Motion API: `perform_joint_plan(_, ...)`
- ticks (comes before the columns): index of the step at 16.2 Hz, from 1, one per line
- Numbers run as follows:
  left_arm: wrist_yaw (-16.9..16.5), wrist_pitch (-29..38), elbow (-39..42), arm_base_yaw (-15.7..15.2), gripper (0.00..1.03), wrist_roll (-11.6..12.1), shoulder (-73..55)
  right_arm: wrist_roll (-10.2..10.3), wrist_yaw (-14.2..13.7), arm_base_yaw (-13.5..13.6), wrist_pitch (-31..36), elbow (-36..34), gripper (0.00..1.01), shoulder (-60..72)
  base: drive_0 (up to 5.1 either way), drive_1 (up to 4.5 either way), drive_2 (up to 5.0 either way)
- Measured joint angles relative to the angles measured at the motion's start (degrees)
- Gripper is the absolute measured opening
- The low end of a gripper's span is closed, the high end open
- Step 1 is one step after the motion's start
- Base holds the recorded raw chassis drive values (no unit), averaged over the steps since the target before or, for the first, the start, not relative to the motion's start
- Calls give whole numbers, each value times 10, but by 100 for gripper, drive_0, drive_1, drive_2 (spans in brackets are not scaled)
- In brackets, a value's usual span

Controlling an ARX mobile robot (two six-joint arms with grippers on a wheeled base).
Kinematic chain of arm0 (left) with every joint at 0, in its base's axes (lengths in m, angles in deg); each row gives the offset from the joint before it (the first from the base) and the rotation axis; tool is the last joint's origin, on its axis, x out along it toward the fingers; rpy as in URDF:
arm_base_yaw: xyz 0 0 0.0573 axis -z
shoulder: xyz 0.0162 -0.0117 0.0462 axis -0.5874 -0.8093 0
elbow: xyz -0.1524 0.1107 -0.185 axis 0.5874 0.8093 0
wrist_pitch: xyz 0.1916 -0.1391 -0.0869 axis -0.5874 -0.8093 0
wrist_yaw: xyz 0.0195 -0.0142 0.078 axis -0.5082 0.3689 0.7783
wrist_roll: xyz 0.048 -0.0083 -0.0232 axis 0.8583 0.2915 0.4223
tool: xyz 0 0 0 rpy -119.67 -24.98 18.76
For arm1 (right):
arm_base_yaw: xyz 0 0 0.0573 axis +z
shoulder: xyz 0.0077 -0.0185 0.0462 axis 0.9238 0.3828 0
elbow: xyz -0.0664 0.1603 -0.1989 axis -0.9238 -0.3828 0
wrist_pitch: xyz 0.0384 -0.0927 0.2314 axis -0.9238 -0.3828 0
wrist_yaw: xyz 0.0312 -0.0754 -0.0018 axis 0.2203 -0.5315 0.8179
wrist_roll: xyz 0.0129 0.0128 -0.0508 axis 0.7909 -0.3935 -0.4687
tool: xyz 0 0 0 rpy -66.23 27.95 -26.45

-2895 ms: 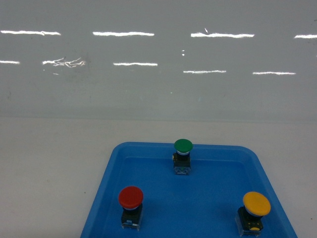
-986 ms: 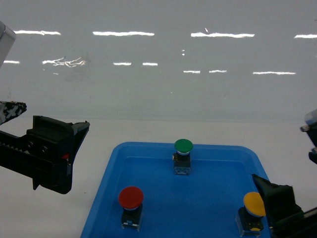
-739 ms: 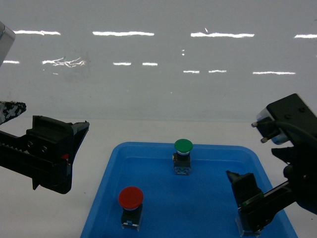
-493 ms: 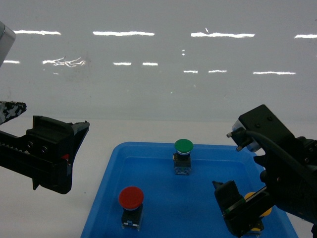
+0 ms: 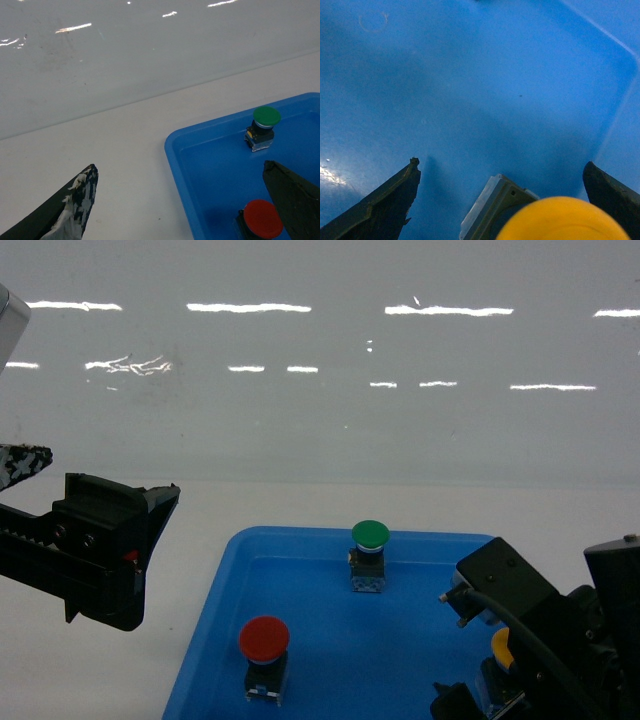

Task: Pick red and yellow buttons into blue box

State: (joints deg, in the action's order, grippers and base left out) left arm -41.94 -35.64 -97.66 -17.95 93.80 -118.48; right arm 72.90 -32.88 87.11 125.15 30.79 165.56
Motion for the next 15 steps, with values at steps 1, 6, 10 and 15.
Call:
perform_joint_plan(1, 0, 0, 0, 0, 98, 0, 0, 0, -2, 0, 0, 5, 98, 14, 0, 0, 0)
perform_joint_plan(6, 0, 0, 0, 0, 98, 0, 0, -9, -14, 3, 18, 20, 65, 25, 0, 0, 0)
perform_joint_plan(10, 0, 0, 0, 0, 98, 0, 0, -11, -26, 2, 12, 19, 33, 25, 0, 0, 0)
perform_joint_plan(15, 0, 0, 0, 0, 98, 0, 0, 8, -29, -3, 61, -26, 29, -23, 0, 0, 0)
